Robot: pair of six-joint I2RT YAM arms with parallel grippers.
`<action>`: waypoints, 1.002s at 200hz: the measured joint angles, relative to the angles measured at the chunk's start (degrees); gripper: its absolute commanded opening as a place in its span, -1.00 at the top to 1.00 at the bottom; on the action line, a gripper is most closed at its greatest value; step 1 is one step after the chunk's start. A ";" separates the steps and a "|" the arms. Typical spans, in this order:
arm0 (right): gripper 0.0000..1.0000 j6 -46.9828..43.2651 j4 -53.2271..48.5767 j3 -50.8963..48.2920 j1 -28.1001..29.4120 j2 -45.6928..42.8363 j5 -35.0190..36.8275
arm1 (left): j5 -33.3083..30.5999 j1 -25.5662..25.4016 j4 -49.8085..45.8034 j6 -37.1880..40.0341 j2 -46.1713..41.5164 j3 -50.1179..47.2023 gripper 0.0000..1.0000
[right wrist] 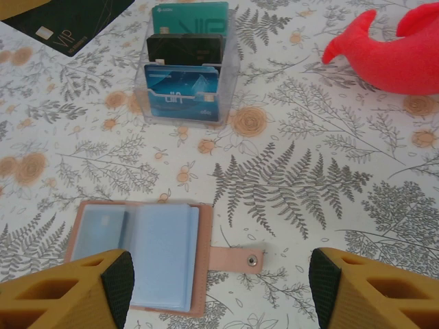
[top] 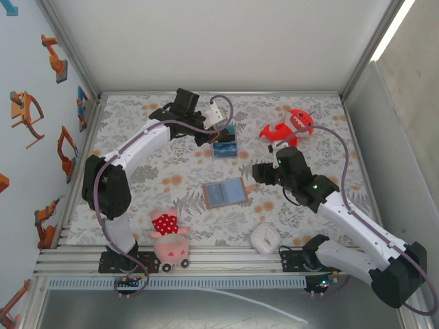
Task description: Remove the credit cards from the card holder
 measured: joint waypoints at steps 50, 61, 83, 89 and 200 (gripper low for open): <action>-0.99 1.57 -2.10 0.02 -0.04 -1.36 3.10 | 0.48 -0.04 -0.24 2.56 4.20 2.99 1.00; -0.99 1.66 -2.36 0.02 -0.04 -1.38 3.61 | 0.50 -0.04 -0.28 3.08 4.92 3.48 1.00; -0.99 2.27 -2.56 0.02 -0.04 -1.40 4.90 | 0.72 -0.04 -0.72 3.89 6.23 4.50 1.00; -0.99 2.47 -2.56 0.02 -0.04 -1.42 5.31 | 0.74 -0.04 -0.81 4.22 6.64 4.87 1.00; -0.99 4.24 -2.56 0.00 -0.04 -3.61 9.66 | 2.14 -0.07 -3.08 9.22 13.00 10.29 1.00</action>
